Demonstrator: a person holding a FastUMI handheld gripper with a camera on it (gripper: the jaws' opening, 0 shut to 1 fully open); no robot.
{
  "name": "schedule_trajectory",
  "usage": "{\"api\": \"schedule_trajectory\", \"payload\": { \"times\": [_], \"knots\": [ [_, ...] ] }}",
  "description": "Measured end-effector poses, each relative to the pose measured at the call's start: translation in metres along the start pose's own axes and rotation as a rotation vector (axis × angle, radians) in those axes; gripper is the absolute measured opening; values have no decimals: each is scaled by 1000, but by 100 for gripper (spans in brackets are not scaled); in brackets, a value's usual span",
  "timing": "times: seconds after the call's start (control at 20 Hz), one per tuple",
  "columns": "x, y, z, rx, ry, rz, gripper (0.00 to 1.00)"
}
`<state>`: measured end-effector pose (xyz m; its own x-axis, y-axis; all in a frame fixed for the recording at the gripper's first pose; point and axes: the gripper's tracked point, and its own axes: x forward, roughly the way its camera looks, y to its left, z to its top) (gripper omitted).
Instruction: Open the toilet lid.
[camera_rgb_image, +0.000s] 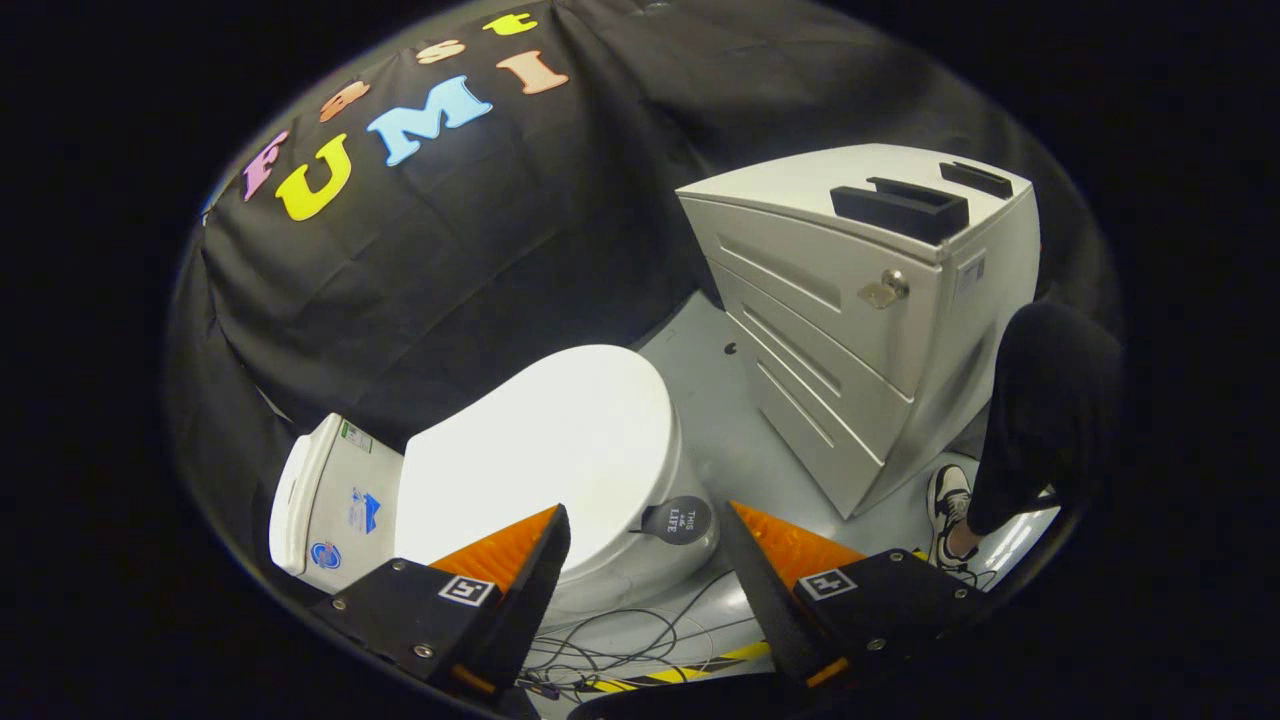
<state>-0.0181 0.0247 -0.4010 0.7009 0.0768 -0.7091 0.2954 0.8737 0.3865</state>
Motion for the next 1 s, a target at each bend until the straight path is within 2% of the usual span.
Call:
{"api": "schedule_trajectory", "payload": {
  "times": [0.2, 0.55, 0.85, 1.0],
  "knots": [
    [9, -7, -18, 45, 45, -9, 94],
    [27, -23, -42, 214, 82, -11, 94],
    [44, -35, -46, 362, 88, 18, 94],
    [62, -40, -48, 465, 80, 31, 89]
  ]
}}
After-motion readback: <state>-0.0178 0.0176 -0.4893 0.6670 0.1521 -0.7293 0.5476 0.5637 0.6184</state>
